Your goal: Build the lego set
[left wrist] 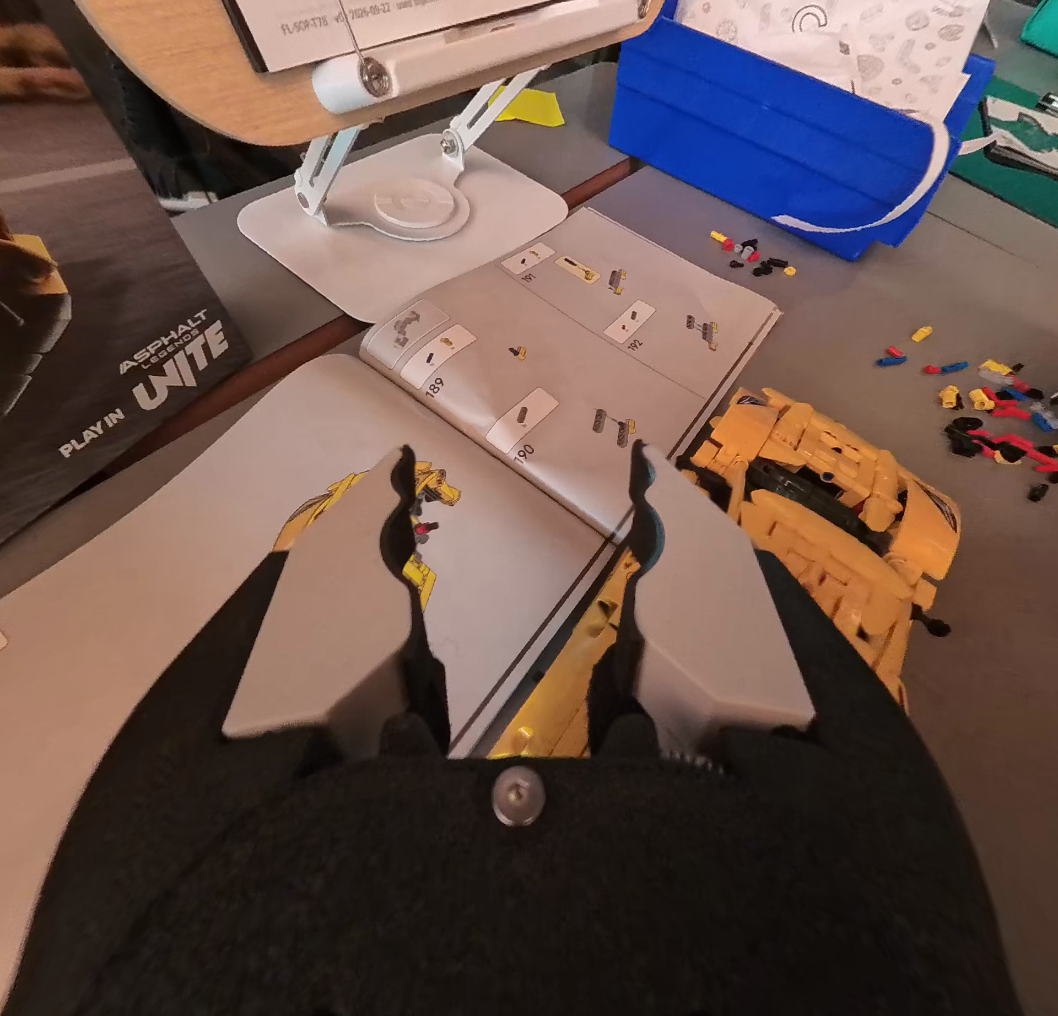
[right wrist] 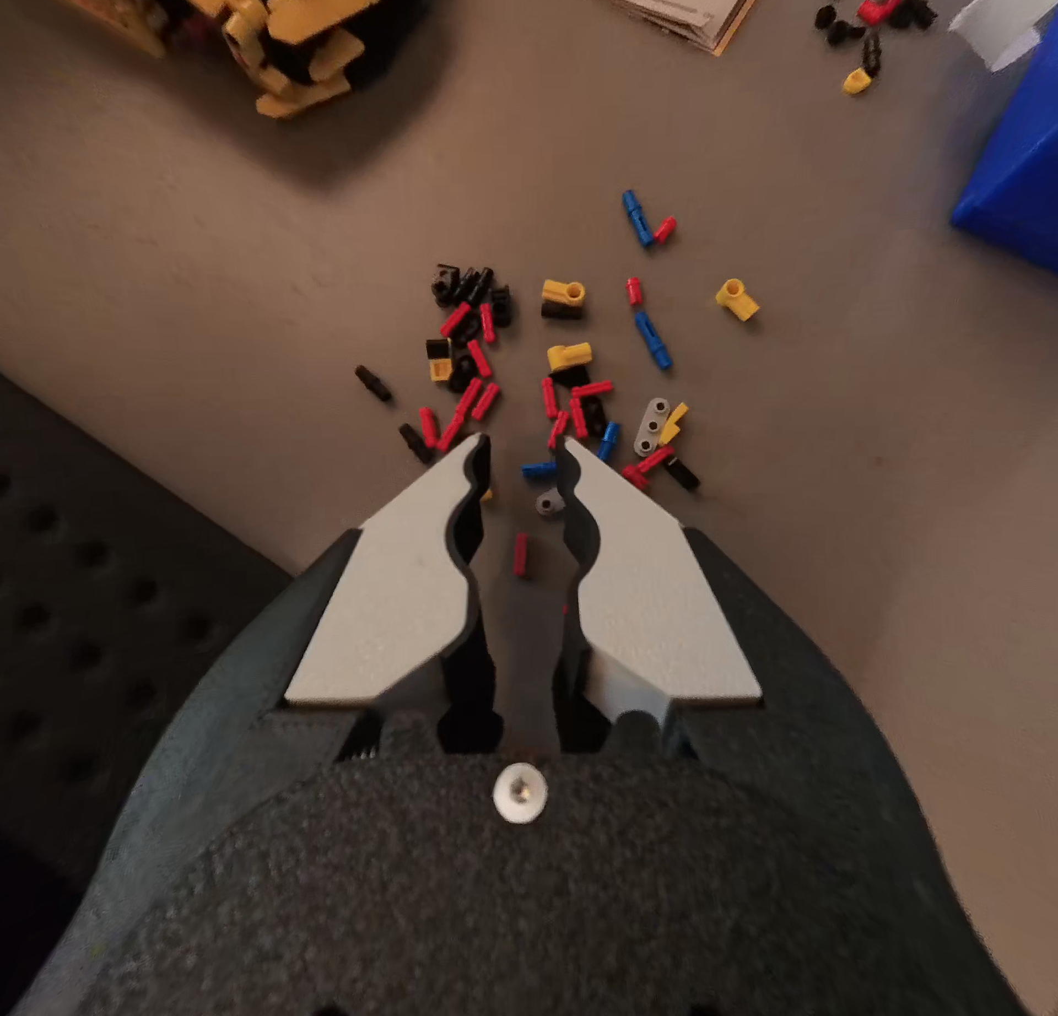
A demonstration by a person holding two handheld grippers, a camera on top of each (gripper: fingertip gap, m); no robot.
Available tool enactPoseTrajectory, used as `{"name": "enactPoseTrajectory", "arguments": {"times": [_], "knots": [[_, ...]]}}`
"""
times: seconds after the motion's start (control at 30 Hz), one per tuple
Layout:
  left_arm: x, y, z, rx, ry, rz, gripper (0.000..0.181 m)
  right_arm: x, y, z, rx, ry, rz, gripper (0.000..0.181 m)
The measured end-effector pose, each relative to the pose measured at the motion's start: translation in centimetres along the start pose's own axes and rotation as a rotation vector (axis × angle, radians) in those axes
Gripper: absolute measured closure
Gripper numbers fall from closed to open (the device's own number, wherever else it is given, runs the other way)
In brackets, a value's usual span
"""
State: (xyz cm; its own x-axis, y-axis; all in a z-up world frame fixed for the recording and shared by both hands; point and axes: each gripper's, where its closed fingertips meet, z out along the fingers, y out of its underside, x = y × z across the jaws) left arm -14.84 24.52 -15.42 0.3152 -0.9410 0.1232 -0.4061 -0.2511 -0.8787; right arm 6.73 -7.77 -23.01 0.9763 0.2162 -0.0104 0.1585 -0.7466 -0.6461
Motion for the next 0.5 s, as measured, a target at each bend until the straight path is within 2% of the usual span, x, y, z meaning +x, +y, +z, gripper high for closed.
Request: {"name": "enactPoseTrajectory", "arguments": {"times": [0.1, 0.5], "knots": [[-0.1, -0.1, 0.0, 0.007, -0.002, -0.003, 0.106, 0.3, 1.2, 0.0, -0.05, 0.017, -0.054, 0.159], [-0.1, 0.5, 0.1, -0.003, 0.003, -0.004, 0.106, 0.9, 1.6, 0.6, -0.042, 0.008, -0.073, 0.164]]}}
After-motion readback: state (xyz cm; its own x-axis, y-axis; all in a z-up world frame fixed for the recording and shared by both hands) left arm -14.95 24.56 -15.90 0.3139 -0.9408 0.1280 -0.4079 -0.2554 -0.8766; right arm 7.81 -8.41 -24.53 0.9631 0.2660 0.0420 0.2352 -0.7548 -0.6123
